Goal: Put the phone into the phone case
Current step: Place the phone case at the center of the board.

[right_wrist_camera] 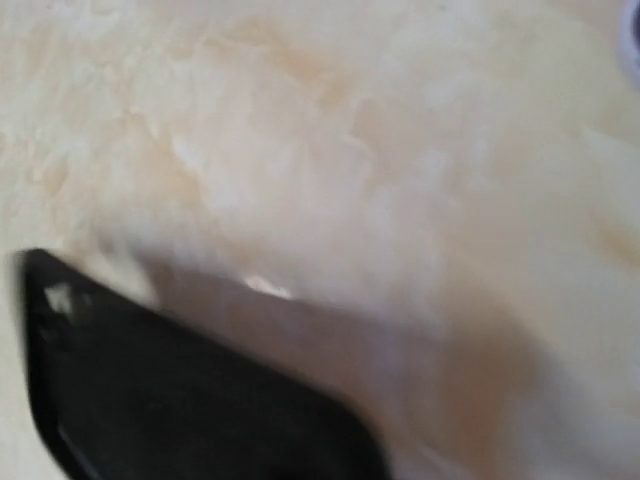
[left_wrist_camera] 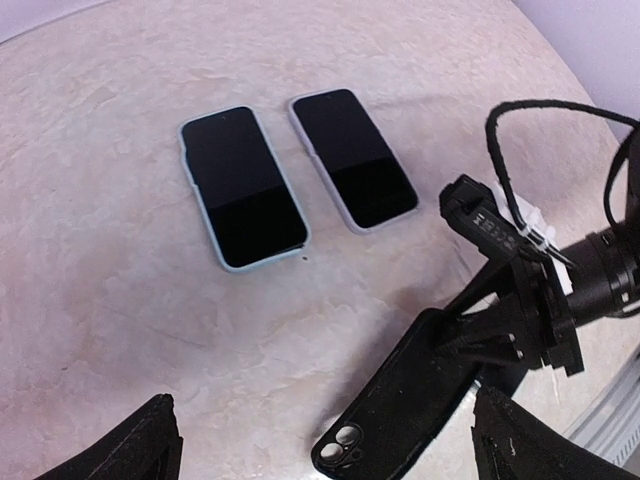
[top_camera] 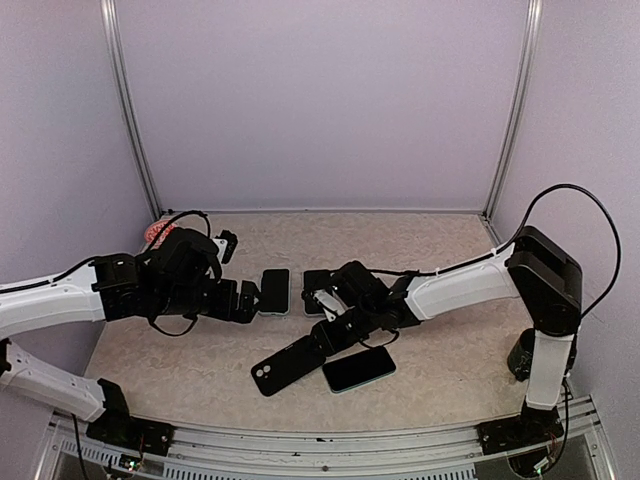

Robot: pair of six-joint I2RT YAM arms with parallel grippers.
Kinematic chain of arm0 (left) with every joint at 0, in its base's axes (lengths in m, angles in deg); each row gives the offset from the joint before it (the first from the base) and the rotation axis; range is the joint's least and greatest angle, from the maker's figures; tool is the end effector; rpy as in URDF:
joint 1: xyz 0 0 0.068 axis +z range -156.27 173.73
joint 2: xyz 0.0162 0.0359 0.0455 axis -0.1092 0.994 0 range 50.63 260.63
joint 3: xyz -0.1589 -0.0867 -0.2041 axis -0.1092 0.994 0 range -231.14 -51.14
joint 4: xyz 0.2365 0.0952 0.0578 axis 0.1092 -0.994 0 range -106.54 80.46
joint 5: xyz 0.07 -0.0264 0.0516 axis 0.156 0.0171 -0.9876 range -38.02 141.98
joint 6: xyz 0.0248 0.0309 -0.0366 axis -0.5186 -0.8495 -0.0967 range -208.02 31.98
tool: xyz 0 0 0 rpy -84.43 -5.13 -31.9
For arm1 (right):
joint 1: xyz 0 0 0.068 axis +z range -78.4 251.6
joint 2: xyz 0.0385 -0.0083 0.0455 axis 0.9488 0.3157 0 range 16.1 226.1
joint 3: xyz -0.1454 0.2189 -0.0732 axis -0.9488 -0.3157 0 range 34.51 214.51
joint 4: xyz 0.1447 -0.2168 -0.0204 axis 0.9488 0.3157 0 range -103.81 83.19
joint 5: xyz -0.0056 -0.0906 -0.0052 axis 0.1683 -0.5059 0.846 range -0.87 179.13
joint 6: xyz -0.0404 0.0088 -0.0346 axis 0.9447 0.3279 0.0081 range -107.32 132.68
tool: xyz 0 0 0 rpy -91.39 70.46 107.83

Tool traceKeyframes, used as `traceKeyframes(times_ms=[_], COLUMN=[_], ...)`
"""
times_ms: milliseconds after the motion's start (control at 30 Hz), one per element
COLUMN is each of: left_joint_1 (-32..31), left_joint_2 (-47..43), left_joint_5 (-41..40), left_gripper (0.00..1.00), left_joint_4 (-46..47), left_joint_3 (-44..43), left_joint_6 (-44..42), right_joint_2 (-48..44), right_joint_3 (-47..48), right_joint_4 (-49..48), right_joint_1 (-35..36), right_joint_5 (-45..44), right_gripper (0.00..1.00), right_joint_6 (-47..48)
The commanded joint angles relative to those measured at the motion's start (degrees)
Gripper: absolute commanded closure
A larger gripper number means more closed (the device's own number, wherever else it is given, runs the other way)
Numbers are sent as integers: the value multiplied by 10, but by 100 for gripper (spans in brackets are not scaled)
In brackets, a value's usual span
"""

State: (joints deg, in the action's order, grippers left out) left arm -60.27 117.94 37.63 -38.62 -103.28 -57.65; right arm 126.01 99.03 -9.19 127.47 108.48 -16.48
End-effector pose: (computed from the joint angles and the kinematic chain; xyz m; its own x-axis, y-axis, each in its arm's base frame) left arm 0.1528 -0.1954 0.2751 -0.6973 0.1265 -0.7055 0.3788 0.9006 -0.2129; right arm 0.2111 0.3326 0.1470 -0.8142 -0.3818 -0.4375 -0.5769 0.6173 0.5349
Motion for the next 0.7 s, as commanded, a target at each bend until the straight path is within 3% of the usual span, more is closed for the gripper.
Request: traceKeyframes(times_ms=[0, 300, 433, 567, 667], left_joint_1=[24, 28, 28, 28, 31], left_joint_2=[-27, -45, -46, -51, -66], left_joint_5=[-57, -66, -93, -151, -160], left_gripper=[1, 1, 1, 1, 1], left_joint_4=[-16, -19, -40, -67, -69], left_joint_3=[23, 39, 35, 31, 31], left_joint_6=[33, 45, 72, 114, 128], right_joint_2=[33, 12, -12, -34, -47], right_joint_3=[50, 66, 67, 60, 56], right_joint_4=[-8, 21, 63, 92, 101], right_joint_1=[39, 56, 56, 59, 76], right_joint_5=[-43, -63, -96, -134, -153], right_gripper=[70, 44, 31, 5, 1], right_joint_6=[-57, -50, -12, 37, 100])
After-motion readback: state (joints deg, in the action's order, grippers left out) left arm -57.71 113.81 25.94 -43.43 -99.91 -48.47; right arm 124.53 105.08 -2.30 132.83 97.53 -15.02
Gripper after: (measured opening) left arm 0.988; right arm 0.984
